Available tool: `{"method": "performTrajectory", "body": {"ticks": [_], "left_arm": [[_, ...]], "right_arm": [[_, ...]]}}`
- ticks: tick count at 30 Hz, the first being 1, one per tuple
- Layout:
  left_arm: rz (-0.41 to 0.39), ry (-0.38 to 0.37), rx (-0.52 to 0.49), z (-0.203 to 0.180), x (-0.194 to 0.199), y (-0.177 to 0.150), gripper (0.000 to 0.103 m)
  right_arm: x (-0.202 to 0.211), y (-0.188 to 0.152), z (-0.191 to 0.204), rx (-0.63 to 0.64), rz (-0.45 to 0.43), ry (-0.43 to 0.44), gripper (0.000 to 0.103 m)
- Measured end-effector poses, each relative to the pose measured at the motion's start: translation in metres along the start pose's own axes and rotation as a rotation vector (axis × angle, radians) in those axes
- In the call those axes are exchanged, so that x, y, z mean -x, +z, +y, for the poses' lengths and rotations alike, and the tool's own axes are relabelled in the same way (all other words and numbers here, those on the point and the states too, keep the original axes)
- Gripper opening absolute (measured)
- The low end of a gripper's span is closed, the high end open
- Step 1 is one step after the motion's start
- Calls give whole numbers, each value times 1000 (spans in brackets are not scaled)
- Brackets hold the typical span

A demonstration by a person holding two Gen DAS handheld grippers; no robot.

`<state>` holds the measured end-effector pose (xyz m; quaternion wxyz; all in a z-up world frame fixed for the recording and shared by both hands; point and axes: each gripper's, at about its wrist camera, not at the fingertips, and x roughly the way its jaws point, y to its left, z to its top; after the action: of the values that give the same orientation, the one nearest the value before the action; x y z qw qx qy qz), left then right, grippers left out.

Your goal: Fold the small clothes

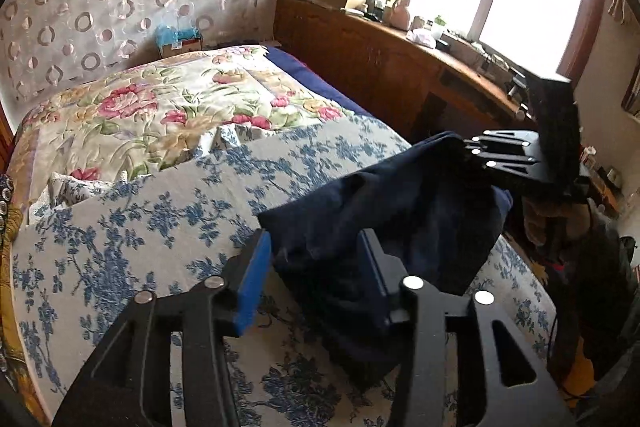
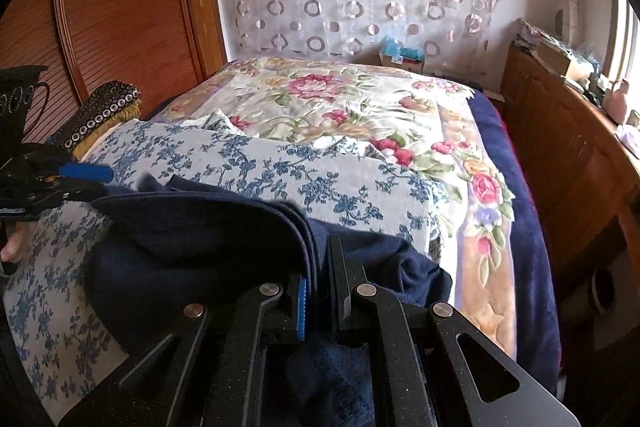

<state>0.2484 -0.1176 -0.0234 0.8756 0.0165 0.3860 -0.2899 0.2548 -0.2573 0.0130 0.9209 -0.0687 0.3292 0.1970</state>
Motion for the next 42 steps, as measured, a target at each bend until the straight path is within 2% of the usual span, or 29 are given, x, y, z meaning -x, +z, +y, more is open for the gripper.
{"method": "performTrajectory", "body": {"ticks": [5, 6, 8, 12, 15, 18, 20, 22, 27, 31, 34, 37, 38, 39, 41, 42], "left_arm": [[15, 22, 1, 9, -8, 2, 54], [24, 26, -3, 10, -13, 2, 54], [45, 27, -9, 10, -22, 2, 54], [74, 30, -16, 11, -36, 0, 54], [87, 37, -12, 14, -43, -3, 54], [99, 43, 4, 18, -49, -5, 54], [101, 49, 15, 21, -52, -4, 54], [99, 48, 19, 23, -54, -3, 54], [107, 54, 18, 27, -62, -2, 54], [114, 52, 30, 29, -66, -5, 54], [110, 52, 35, 30, -64, -6, 54], [109, 55, 34, 30, -63, -6, 54], [108, 56, 33, 30, -62, -6, 54], [107, 56, 33, 30, -62, -6, 54], [107, 56, 34, 31, -62, -6, 54], [107, 55, 36, 31, -62, -6, 54]], "right_arm": [[-10, 9, 1, 10, 17, -26, 9], [-12, 12, 2, 21, 29, -42, 13], [-20, 19, 7, 60, 60, -102, 35], [-22, 38, 0, 38, 54, -133, 39], [-14, 51, -7, 32, 22, -223, 41], [6, 53, -11, -15, -20, -200, 45], [17, 46, -8, -38, -27, -191, 54], [27, 33, -3, -53, -29, -182, 58], [48, -4, 8, -63, 9, -114, 58], [50, -23, 16, -41, 71, -75, 58], [51, -31, 13, -23, 99, -79, 58], [51, -29, 1, -37, 95, -79, 55], [51, -26, -5, -37, 89, -80, 33], [51, -22, -12, -46, 85, -81, 22], [44, -10, -24, -79, 72, -101, 8], [45, -5, -30, -86, 57, -119, 7]]}}
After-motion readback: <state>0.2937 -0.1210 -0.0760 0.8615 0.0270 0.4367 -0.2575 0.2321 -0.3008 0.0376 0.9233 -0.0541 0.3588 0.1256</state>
